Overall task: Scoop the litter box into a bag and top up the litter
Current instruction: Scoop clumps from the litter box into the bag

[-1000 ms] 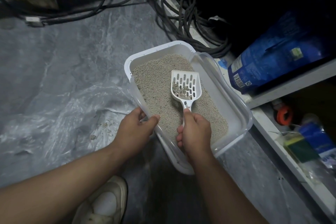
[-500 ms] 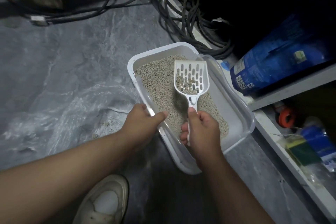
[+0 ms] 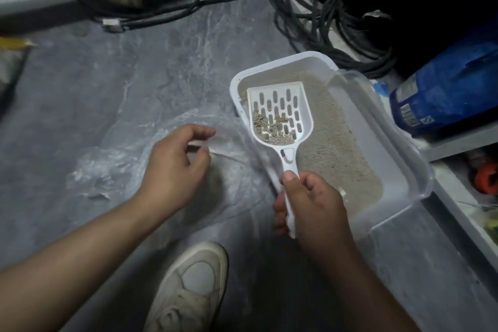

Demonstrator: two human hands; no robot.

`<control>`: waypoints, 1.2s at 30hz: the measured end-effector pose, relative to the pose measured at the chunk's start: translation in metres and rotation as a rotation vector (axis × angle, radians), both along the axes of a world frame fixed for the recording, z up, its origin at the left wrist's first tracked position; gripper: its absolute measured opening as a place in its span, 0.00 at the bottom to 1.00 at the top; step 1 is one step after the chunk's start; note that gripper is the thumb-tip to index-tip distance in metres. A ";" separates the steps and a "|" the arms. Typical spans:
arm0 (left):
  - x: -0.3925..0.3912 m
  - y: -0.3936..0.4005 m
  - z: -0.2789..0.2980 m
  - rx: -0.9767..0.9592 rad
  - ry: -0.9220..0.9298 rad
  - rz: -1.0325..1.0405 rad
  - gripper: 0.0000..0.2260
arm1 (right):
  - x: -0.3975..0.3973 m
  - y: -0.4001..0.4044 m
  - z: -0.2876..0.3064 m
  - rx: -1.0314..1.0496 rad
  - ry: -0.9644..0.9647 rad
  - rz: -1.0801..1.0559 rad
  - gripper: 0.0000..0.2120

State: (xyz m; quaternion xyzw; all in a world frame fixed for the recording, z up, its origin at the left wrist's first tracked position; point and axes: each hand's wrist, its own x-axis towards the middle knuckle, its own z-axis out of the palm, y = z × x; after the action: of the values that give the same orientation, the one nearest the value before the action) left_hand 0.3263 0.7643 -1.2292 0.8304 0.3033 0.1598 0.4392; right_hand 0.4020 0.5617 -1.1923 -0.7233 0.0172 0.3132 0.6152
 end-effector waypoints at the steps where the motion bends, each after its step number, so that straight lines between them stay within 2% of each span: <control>1: -0.006 0.010 -0.002 0.124 0.006 -0.023 0.14 | -0.006 0.002 -0.003 -0.013 -0.005 0.030 0.12; 3: -0.015 0.028 -0.009 0.306 0.054 -0.068 0.14 | -0.018 0.004 -0.012 -0.034 -0.012 0.097 0.12; 5: -0.022 0.043 -0.015 0.353 0.144 -0.081 0.19 | -0.028 0.005 -0.022 -0.086 -0.044 0.172 0.11; 9: -0.033 0.057 -0.025 0.254 0.327 -0.079 0.24 | -0.044 0.007 -0.041 -0.266 -0.194 0.343 0.11; 13: -0.037 0.061 -0.035 0.172 0.380 -0.062 0.27 | -0.053 0.015 -0.054 -0.383 -0.317 0.439 0.14; 16: -0.036 0.061 -0.038 0.154 0.368 -0.062 0.26 | -0.054 0.024 -0.059 -0.530 -0.409 0.505 0.12; 19: -0.035 0.061 -0.039 0.152 0.336 -0.061 0.26 | -0.054 0.034 -0.060 -0.638 -0.418 0.582 0.12; 28: -0.038 0.059 -0.042 0.157 0.300 -0.058 0.25 | -0.056 0.034 -0.060 -0.745 -0.514 0.586 0.11; 36: -0.035 0.056 -0.038 0.149 0.291 -0.053 0.25 | -0.057 0.029 -0.067 -0.751 -0.620 0.579 0.11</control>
State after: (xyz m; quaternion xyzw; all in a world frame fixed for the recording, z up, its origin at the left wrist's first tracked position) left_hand 0.2914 0.8208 -1.2675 0.8828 0.3290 0.0481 0.3318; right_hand 0.3450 0.5911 -1.2592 -0.9259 -0.2530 0.2147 0.1808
